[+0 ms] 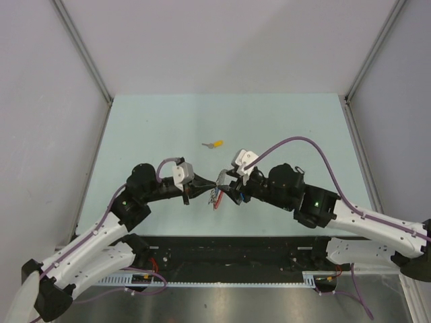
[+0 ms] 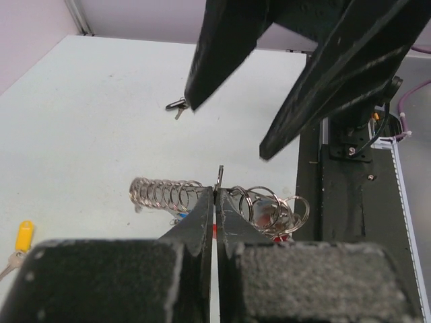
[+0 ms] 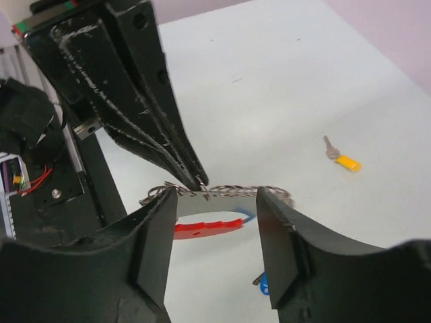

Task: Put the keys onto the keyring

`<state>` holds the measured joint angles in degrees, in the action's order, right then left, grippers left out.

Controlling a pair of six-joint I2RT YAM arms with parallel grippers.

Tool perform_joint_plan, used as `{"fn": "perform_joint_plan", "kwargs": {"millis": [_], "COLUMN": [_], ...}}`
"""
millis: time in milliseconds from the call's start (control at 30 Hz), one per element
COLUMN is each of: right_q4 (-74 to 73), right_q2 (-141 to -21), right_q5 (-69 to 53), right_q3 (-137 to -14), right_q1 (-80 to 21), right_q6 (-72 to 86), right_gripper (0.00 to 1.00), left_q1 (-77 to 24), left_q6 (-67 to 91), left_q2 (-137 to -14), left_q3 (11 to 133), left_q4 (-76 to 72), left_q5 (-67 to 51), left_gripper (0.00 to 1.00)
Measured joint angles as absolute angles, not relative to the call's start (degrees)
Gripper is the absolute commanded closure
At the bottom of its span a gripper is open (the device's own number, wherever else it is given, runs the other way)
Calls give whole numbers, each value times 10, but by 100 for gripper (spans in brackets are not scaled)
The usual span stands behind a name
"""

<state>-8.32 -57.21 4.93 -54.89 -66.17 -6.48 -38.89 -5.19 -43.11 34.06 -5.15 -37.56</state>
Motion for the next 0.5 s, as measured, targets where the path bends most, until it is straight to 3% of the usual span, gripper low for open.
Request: {"fn": "perform_joint_plan", "kwargs": {"millis": [500], "right_q4": [-136], "right_q2": [-510], "right_q5": [133], "right_q3": [-530], "right_q1": [-557], "right_q6": [32], "right_gripper": [32], "left_q1": [-387], "left_q6": [-23], "left_q2": [-371], "left_q3": [318], "left_q4": [-43], "left_q5": [-345], "left_gripper": [100]}}
